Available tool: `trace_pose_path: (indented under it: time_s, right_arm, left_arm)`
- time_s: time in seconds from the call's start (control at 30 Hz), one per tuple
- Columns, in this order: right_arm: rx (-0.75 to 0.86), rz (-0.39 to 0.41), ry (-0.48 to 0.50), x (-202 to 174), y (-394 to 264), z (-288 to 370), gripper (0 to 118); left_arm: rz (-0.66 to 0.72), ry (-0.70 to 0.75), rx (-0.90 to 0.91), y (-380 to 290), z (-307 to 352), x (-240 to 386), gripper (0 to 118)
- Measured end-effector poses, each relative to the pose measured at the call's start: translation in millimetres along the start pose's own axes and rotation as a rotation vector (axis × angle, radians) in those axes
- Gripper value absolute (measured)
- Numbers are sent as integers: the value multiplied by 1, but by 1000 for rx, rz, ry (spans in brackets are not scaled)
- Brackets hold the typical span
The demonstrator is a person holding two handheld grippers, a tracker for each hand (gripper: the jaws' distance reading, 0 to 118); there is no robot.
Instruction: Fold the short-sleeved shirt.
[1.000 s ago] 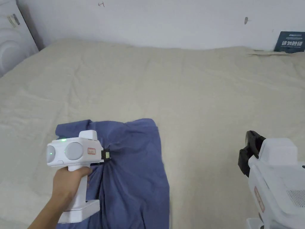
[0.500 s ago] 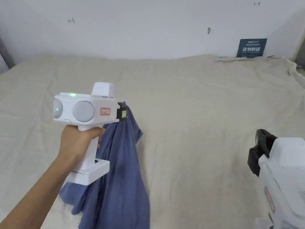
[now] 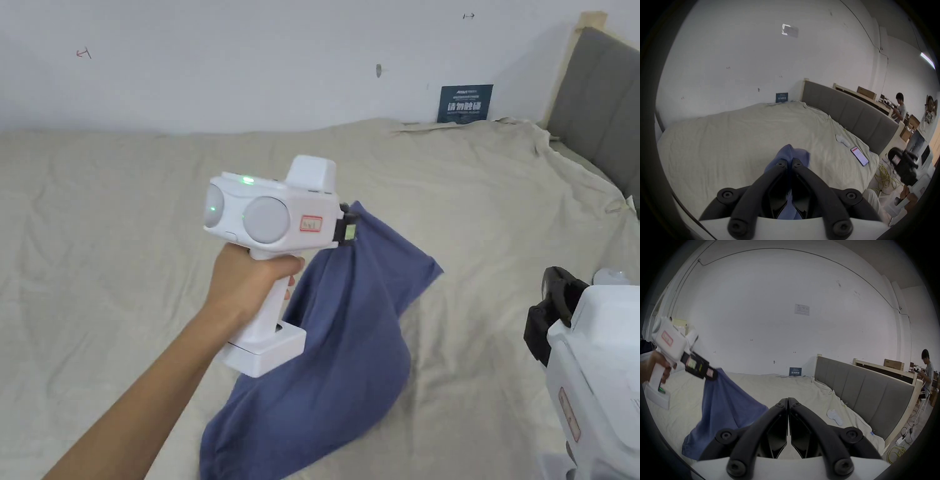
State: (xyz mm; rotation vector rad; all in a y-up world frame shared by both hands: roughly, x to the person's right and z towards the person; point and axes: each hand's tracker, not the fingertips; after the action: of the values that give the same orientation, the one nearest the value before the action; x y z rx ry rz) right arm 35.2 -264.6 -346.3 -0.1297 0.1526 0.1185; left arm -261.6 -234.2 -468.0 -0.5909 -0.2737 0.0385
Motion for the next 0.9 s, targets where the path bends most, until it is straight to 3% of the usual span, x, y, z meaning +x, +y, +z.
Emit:
trace_pose_path:
  time_s: [0.17, 0.5, 0.67, 0.8, 0.9]
  right_arm:
    - [-22, -4, -15, 13, -14, -6, 0]
    - [-55, -14, -12, 13, -24, -10, 0]
    - [-69, -12, -3, 10, -24, -8, 0]
    - [-62, -8, -4, 14, -24, -8, 0]
    - [-54, -18, -4, 13, -21, -6, 0]
  left_arm:
    - [12, -36, -173, -47, -56, 14, 0]
    - [-47, 40, -520, -148, -129, 29, 3]
    - [-40, 69, -518, -169, -132, 29, 47]
    - [-30, 98, -450, -153, -111, 24, 106]
    - [-2, 78, -360, -133, -90, 15, 114]
